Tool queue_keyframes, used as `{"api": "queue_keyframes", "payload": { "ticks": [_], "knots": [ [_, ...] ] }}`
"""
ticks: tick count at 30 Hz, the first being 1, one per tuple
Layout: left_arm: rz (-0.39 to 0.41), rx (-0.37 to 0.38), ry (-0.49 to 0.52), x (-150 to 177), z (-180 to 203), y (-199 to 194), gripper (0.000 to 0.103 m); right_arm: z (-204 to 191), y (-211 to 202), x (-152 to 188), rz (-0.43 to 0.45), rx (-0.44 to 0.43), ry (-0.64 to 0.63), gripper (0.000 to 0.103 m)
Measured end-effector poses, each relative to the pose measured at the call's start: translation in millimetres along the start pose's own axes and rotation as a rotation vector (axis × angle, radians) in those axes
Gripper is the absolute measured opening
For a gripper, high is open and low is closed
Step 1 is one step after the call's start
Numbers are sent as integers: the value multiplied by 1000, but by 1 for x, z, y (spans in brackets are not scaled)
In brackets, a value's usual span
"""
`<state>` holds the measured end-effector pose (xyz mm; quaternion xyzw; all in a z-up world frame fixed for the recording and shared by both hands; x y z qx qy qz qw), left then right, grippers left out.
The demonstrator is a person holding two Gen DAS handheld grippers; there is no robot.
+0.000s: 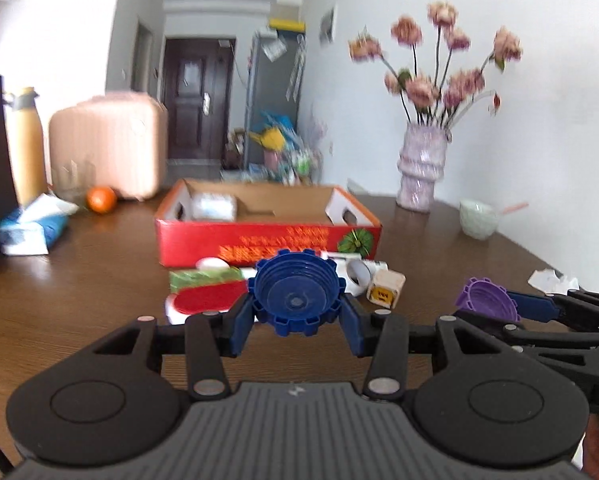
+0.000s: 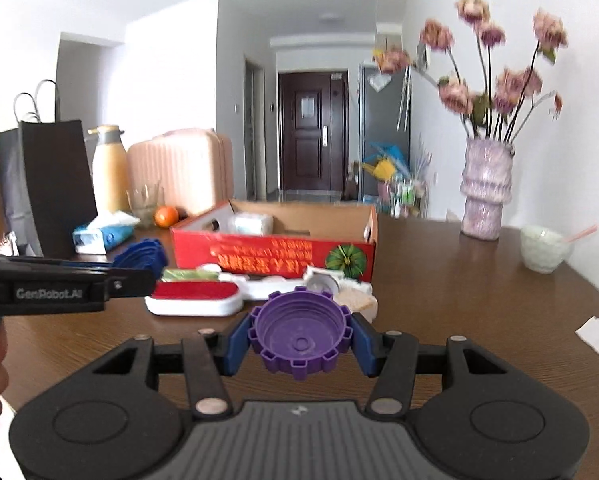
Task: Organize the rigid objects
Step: 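Grasp the blue bottle cap with the left gripper while the right grasps the purple cap, then carry the blue cap with the left gripper while the right carries the purple cap to the box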
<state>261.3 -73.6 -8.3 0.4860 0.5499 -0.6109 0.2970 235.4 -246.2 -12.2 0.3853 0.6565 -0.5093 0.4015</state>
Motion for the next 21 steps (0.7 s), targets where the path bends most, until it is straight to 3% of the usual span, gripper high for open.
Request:
{"api": "queue_keyframes", "payload": {
  "ticks": [5,13,21],
  "knots": [
    [63,-62,2,10,-14,-45,47,-16,-32,-4,100,1,14,52],
    [145,-156,-28,22,-40,-107,47,-47,-77,-8,191,-22,-16,52],
    [186,-145,-26,12,-39,-122,47,-55,-93,-7,219,-41,-54,52]
  ]
}}
Point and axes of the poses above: each gripper's, at about its wrist camera, not at the fingertips, and y roughly the way its jaws point, z to its right, x to its underside, the point moved 8 cm from there along y, roughly the way its jaws point, and after that the axes turned 10 degrees about y, right-handed, at the moved point
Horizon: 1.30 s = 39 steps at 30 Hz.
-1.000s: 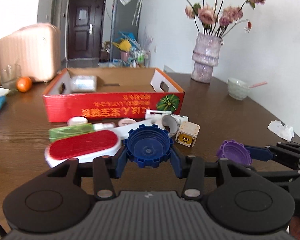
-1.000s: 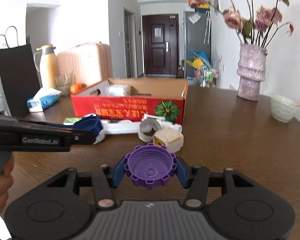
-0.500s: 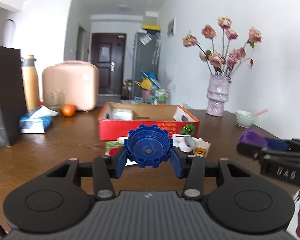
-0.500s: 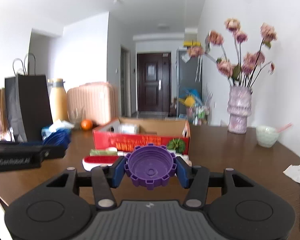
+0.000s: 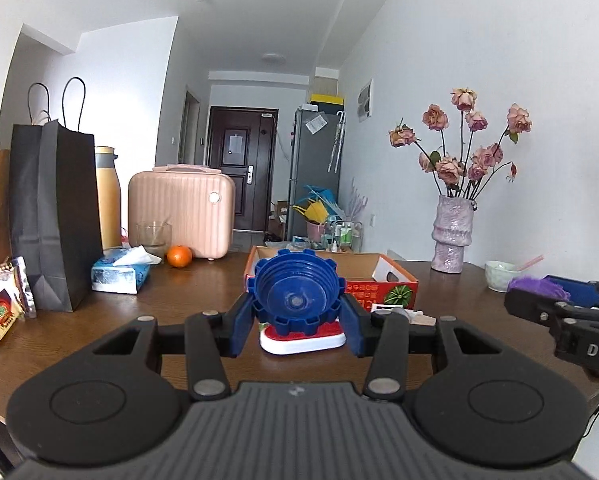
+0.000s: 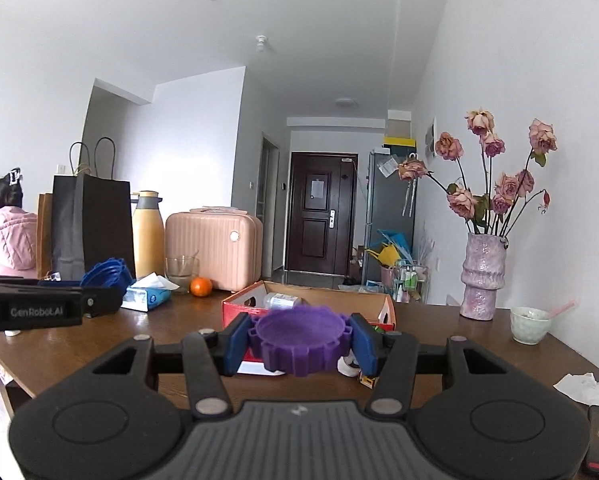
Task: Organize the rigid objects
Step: 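Carry the blue cap with the left gripper while the right carries the purple cap to the box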
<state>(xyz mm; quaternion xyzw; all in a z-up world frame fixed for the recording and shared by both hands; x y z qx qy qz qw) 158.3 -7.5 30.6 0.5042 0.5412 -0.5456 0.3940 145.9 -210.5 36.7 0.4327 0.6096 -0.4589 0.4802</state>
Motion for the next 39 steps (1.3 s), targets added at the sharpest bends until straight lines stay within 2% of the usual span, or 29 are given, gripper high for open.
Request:
{"api": "queue_keyframes", "payload": {
  "ticks": [4,9,15,21,27,33,36,39],
  "knots": [
    [-23,22,2,8,6,5,47,6,8,6,-11,4,21,52],
    [-53,39,2,19,9,22,47,13,30,21,-67,10,31,52],
    [-126,48,5,29,9,65,47,21,71,29,-127,14,44,52],
    [-134,65,-2,7,5,121,47,29,128,8,-159,-29,50,52],
    [-75,79,15,-42,-2,197,47,52,207,-30,-185,-63,81,52],
    [-73,150,38,-83,6,290,47,80,306,-68,-213,-56,91,52],
    [-161,234,7,-97,12,355,47,95,373,-77,-261,-17,56,52],
    [-235,261,18,-99,19,420,47,113,439,-77,-350,8,110,52]
  ]
}}
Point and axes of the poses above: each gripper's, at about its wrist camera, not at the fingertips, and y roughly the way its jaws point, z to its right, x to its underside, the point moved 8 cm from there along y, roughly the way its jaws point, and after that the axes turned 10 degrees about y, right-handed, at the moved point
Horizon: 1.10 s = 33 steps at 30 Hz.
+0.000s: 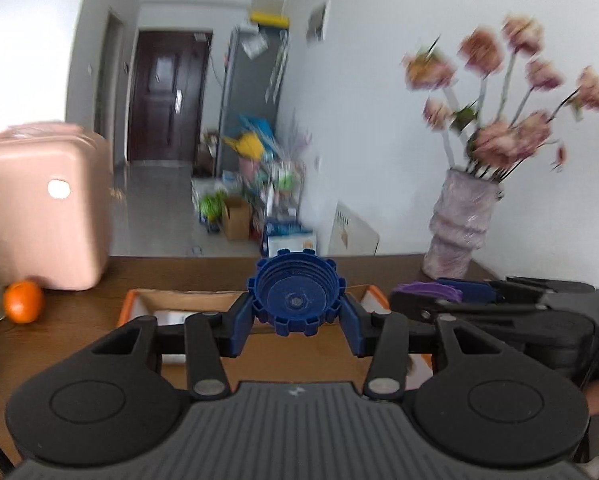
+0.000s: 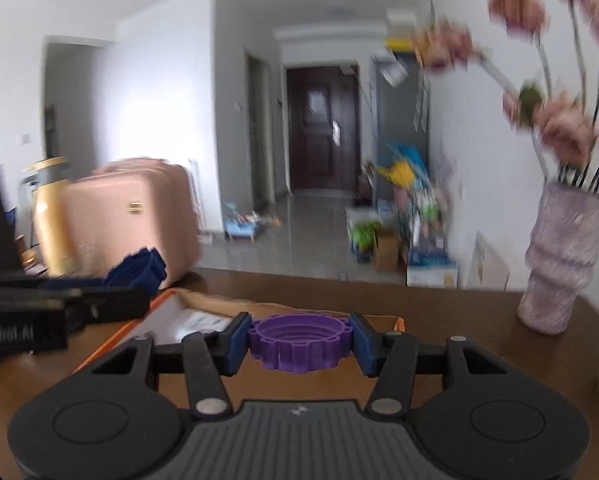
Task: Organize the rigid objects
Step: 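Carry the blue cap with the left gripper while the right carries the purple cap to the box, then open both grippers to drop the caps into the cardboard box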
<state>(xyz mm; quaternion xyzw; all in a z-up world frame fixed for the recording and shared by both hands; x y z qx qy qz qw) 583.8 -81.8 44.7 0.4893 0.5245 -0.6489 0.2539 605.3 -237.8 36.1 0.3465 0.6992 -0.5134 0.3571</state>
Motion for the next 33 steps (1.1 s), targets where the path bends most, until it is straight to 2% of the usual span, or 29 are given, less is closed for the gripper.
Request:
{"api": "queue_keyframes", "payload": {
  "ticks": [3,6,10,13,15,17,19,24,27,30,33],
  "knots": [
    [-129,-42,40,0,-10,71,47,17,59,-8,-96,36,53,52],
    [-257,-41,2,17,-22,125,47,33,105,-3,-186,54,143,52],
    [-355,-24,-10,41,-31,167,47,34,135,13,-235,103,90,52],
    [-387,-14,-33,52,-39,179,49,29,144,21,-256,128,46,52],
    [-394,-16,-23,55,-41,179,51,25,146,21,-251,151,18,57],
    [-380,-1,-10,53,-40,173,62,21,147,17,-250,153,6,62],
    [-363,-7,3,47,-37,165,68,20,143,14,-249,156,10,62],
    [-338,-35,17,28,-40,136,71,22,117,-2,-239,149,29,62],
    [-306,-66,10,17,-49,106,74,21,88,-10,-213,137,48,63],
    [-282,-132,4,6,-61,75,74,19,58,-12,-197,130,55,64],
    [-227,-194,-31,-4,-74,33,77,18,23,-12,-180,135,56,66]
  ]
}}
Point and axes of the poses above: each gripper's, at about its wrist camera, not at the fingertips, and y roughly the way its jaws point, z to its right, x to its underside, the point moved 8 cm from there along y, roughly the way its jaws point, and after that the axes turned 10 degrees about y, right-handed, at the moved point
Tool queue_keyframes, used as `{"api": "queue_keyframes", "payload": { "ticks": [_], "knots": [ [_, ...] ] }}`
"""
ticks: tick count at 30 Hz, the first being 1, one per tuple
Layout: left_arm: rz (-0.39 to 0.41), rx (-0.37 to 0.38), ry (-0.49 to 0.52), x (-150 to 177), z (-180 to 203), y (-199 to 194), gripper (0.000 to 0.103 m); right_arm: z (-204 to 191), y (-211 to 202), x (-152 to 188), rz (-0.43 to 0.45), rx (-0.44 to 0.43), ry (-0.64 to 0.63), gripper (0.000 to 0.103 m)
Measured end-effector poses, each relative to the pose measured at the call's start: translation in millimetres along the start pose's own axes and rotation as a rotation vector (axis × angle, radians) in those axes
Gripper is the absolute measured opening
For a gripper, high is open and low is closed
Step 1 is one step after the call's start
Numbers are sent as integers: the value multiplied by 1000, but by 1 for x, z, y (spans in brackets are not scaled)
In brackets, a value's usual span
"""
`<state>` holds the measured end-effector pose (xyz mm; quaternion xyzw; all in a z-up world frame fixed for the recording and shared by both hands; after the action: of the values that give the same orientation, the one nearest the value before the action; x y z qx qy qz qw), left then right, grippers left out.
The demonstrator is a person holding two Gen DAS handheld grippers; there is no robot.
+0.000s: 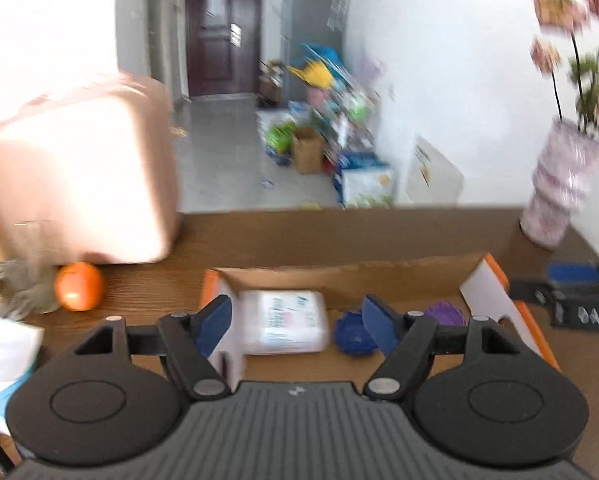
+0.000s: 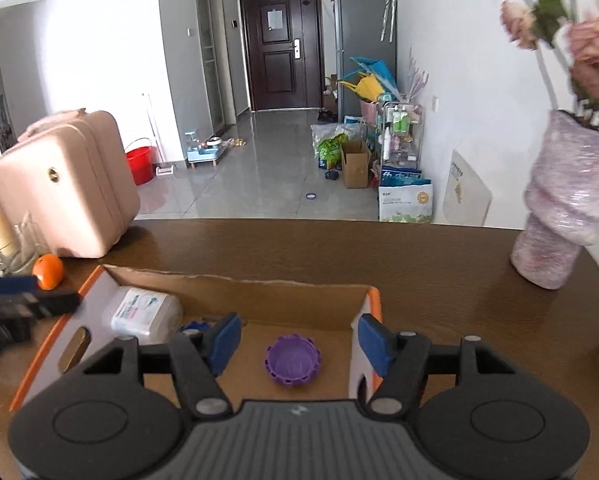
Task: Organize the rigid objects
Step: 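Open both grippers to drop the caps into the cardboard box, then withdraw both grippers from the box back over the table items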
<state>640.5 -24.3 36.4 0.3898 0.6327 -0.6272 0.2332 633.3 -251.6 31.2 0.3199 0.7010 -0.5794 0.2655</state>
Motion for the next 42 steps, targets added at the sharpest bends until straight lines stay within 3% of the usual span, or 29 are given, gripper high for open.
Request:
{"api": "queue_keyframes", "payload": {
  "ticks": [3,8,12,17,22,25,31,34,39,42],
  "knots": [
    [94,-73,-48,0,-17,-45,90,0,-38,5,33,-4,-2,70],
    [170,-105,-72,11,-26,-101,92,-3,-96,16,143,-45,18,86],
    [248,-91,-58,25,-17,-140,98,-5,-129,34,218,-70,14,87],
    [367,-88,-15,68,-6,-185,103,-4,-163,67,287,-93,30,87],
    [416,-119,6,122,6,-219,103,5,-199,121,356,-91,14,88],
    [491,-95,16,167,17,-250,103,10,-224,164,388,-98,11,97],
    [508,-101,-65,258,30,-286,103,7,-268,254,431,-116,22,102],
    [496,-135,-44,292,37,-299,103,-1,-282,301,445,-152,22,103],
    [560,-197,77,326,46,-330,103,-19,-291,345,434,-197,-33,103],
    [573,-192,66,323,47,-332,103,-28,-293,349,457,-183,-87,103]
  ]
}}
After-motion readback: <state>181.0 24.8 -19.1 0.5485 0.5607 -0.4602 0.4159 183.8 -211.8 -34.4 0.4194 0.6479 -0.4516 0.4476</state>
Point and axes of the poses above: each gripper's, at about its wrist camera, not at the fingertips, and y roughly the way its jaws point, z to its right, x to its underside, the point moved 8 cm from there along y, roughly the way its jaws point, and after that the axes turned 10 degrees about y, right-handed, at the moved point
